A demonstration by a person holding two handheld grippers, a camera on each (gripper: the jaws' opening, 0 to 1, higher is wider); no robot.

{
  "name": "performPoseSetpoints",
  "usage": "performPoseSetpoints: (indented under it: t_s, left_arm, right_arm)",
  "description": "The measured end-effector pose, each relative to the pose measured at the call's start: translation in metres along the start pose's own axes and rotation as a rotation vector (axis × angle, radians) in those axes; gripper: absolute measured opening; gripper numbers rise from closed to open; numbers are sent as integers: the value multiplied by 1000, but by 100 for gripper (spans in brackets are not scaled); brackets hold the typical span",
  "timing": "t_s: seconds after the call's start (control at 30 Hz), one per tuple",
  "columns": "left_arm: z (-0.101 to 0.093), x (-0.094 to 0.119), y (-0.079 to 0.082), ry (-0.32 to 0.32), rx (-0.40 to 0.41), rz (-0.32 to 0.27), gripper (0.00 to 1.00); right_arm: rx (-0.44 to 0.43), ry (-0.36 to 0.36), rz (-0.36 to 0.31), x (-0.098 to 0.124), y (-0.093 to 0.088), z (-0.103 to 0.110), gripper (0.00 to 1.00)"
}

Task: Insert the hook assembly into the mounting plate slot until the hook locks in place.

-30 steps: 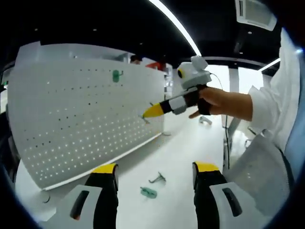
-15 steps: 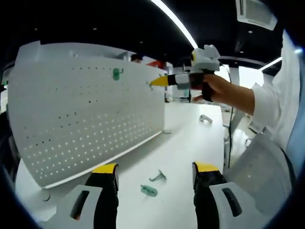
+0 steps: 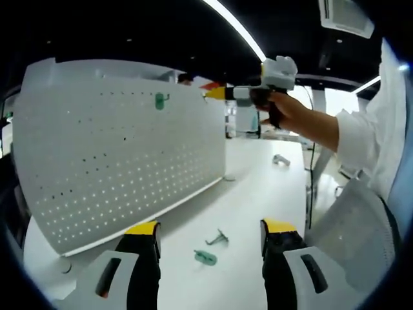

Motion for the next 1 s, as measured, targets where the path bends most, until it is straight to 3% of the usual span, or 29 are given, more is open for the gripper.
performPoseSetpoints:
  t_s: [0.27, 1.0]
  left_arm:
    - [2, 2, 0, 17, -9, 4, 64]
    - [7, 4, -1, 46, -4, 3, 64]
  right_arm:
    - [33, -39, -78, -6, 7, -6, 1]
    - [162, -93, -183, -45, 7, -18, 1]
Point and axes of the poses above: the point that each gripper's makers call its tool centre point, and the gripper's own axes: x roughly backward along the fingers, z roughly to its left, y roughly out of its top, the point moved 7 cm from there along x, roughly backward along the fingers, and after that the axes turned 3 degrees about -x, right-handed, at the moved point
